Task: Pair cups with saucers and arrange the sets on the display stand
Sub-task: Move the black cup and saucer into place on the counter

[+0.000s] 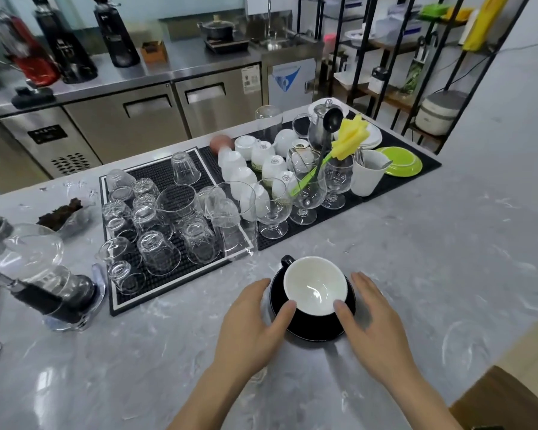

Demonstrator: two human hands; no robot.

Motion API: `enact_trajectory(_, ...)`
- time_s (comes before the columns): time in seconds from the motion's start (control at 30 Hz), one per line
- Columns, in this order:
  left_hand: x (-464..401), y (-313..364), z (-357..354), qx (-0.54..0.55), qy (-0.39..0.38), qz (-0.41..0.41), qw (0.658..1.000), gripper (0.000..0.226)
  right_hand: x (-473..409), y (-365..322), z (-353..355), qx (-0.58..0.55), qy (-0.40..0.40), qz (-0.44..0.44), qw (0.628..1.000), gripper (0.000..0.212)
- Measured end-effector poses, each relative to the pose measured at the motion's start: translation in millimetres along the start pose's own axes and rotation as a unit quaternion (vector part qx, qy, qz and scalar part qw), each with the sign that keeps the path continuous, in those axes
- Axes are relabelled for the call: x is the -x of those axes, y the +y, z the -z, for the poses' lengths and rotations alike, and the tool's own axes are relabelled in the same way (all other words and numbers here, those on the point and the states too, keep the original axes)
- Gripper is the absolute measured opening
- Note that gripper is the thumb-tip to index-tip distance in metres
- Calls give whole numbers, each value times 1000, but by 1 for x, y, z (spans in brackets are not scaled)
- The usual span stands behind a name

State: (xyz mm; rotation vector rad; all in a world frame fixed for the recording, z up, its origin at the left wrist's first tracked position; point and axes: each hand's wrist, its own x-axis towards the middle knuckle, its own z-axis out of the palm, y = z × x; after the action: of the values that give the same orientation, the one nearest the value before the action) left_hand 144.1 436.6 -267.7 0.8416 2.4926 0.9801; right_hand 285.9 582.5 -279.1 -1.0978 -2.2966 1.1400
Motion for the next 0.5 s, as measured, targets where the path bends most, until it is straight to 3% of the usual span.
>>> enact_trajectory(0.33, -19, -4, -12, 38, -1, 40, 998, 71, -11, 1, -5, -39, -12, -58, 998, 61)
enact_trajectory(0.5, -26, 9, -11, 75, -5, 61, 995, 30, -17, 6, -6, -81, -24, -100, 991, 69)
